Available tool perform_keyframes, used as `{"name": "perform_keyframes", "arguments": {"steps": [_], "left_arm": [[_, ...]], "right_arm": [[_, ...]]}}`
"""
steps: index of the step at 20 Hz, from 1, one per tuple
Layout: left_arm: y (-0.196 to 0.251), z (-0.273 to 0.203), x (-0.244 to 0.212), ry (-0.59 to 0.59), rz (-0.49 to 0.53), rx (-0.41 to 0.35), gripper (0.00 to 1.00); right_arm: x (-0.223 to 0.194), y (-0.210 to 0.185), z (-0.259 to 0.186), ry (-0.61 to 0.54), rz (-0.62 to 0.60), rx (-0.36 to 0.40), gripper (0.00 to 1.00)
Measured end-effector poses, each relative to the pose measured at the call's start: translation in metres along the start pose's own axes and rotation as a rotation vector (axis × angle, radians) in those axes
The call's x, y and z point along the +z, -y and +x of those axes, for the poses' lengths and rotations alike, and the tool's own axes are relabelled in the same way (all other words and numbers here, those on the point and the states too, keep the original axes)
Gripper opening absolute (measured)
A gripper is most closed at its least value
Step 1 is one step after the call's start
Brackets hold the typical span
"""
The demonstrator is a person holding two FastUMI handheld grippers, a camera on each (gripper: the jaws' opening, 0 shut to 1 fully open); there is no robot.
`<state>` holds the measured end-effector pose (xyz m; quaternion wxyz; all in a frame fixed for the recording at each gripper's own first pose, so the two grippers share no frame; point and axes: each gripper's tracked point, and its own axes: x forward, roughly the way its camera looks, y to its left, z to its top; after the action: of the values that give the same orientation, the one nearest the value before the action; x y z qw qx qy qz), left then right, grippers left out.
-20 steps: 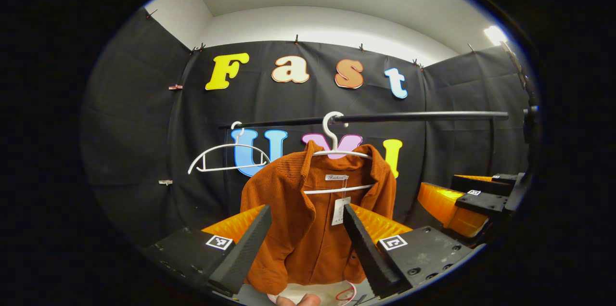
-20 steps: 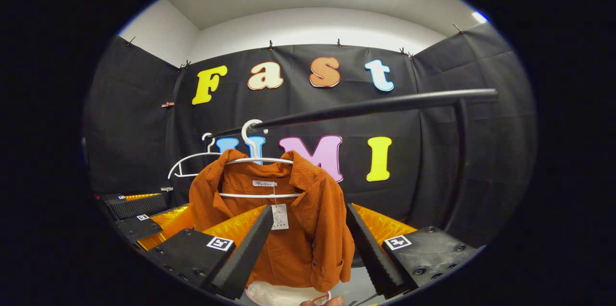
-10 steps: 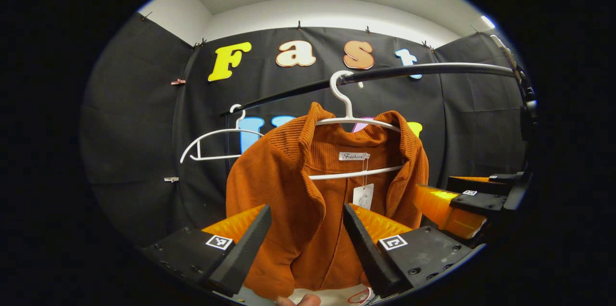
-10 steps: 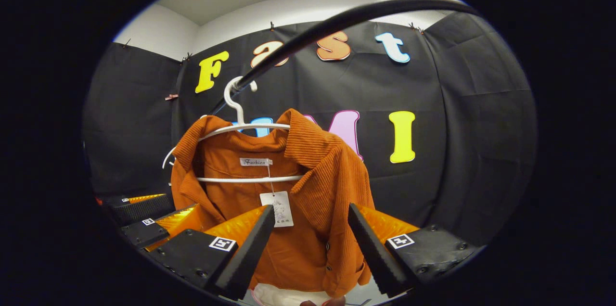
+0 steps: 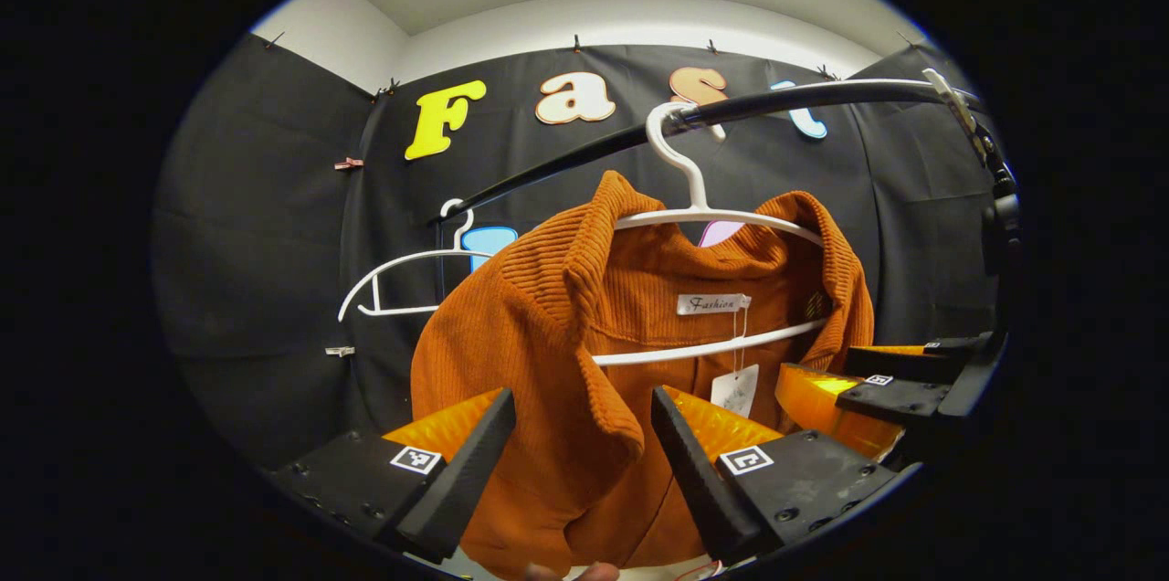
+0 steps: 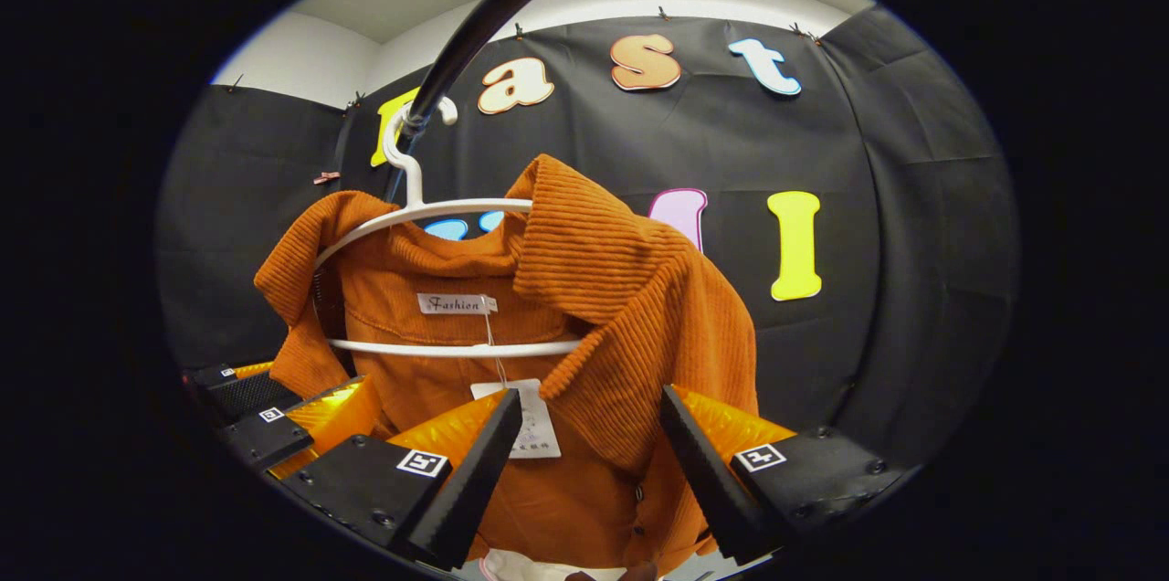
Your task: Grasp the clothes on the hanger with both hands and then place them into the laundry hamper below.
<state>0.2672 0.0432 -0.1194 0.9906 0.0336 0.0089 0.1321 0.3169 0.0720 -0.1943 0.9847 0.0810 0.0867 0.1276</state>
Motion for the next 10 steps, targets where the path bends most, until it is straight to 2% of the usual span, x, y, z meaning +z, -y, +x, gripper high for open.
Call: {"name": "perform_keyframes", "arguments": {"steps": [2, 3, 4, 6, 7, 8, 9, 10], "left_arm": [[-0.005, 0.008, -0.001, -0.006, -0.007, 0.017, 0.95], [-0.007, 0.010, -0.002, -0.008, -0.006, 0.025, 0.92], [-0.007, 0.013, -0.001, -0.008, -0.002, 0.024, 0.92], [-0.006, 0.016, 0.001, 0.004, 0.008, 0.008, 0.80], [-0.005, 0.016, 0.001, 0.010, 0.015, 0.002, 0.69], [-0.008, 0.016, 0.003, 0.017, 0.023, 0.012, 0.58], [-0.014, 0.016, 0.004, 0.022, 0.028, 0.032, 0.42], [-0.017, 0.016, 0.004, 0.022, 0.023, 0.047, 0.26]], "right_arm": [[-0.005, 0.009, 0.006, -0.012, 0.012, -0.025, 0.98], [-0.004, 0.008, 0.006, -0.011, 0.037, -0.015, 0.97], [-0.004, 0.010, 0.010, -0.011, 0.055, -0.017, 0.84], [-0.004, 0.018, 0.020, -0.016, 0.069, -0.040, 0.58], [-0.005, 0.020, 0.021, -0.018, 0.076, -0.041, 0.25], [-0.004, 0.017, 0.023, -0.022, 0.088, -0.020, 0.22], [-0.006, 0.010, 0.021, -0.026, 0.104, 0.024, 0.13], [-0.004, 0.002, 0.017, -0.031, 0.118, 0.070, 0.13]]}}
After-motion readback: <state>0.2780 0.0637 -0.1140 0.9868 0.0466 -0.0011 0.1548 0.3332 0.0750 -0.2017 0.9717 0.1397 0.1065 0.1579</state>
